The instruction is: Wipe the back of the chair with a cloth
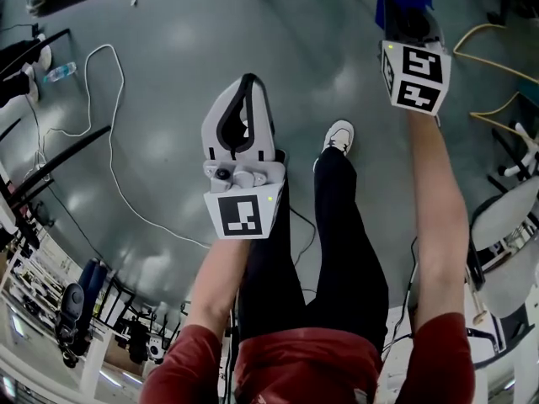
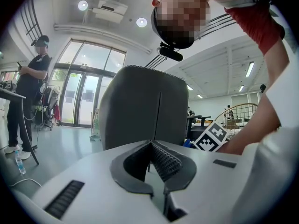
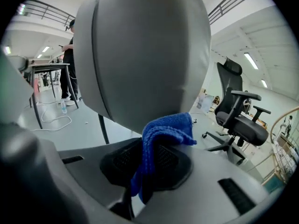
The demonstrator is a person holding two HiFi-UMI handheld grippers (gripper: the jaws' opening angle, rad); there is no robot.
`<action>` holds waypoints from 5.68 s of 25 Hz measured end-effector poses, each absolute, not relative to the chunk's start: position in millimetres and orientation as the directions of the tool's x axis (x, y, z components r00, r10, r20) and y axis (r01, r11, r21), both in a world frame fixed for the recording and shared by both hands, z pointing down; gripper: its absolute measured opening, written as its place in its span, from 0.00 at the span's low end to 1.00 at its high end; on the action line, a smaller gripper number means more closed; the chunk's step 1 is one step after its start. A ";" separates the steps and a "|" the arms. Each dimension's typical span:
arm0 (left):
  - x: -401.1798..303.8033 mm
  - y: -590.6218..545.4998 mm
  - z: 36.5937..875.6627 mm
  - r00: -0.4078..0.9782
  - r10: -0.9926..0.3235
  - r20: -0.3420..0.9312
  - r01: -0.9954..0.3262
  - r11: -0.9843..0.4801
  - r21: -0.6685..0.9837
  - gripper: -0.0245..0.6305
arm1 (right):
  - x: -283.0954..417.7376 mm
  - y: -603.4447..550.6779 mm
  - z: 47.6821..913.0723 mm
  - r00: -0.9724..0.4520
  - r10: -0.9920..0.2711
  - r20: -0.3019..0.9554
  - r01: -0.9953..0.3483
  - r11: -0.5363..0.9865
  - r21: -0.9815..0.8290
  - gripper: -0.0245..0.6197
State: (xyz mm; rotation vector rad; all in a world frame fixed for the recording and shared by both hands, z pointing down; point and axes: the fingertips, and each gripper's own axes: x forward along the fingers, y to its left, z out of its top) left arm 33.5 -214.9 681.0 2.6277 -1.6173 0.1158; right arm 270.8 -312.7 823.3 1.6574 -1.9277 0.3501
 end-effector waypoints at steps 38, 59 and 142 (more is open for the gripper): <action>-81.5 -219.8 671.1 0.358 -0.929 0.089 -0.934 -0.357 0.027 0.06 | 121.4 -365.9 816.7 -0.147 -0.785 0.601 -0.974 0.221 0.050 0.13; -202.2 -209.1 665.6 0.260 -0.961 0.094 -0.966 -0.259 0.023 0.06 | -52.4 -378.5 820.1 -0.295 -0.719 0.629 -0.928 0.373 -0.010 0.13; -39.5 -216.3 614.2 0.337 -0.937 0.096 -0.940 -0.330 0.085 0.06 | 124.0 -332.3 684.1 -0.216 -0.849 0.483 -0.931 0.328 0.160 0.13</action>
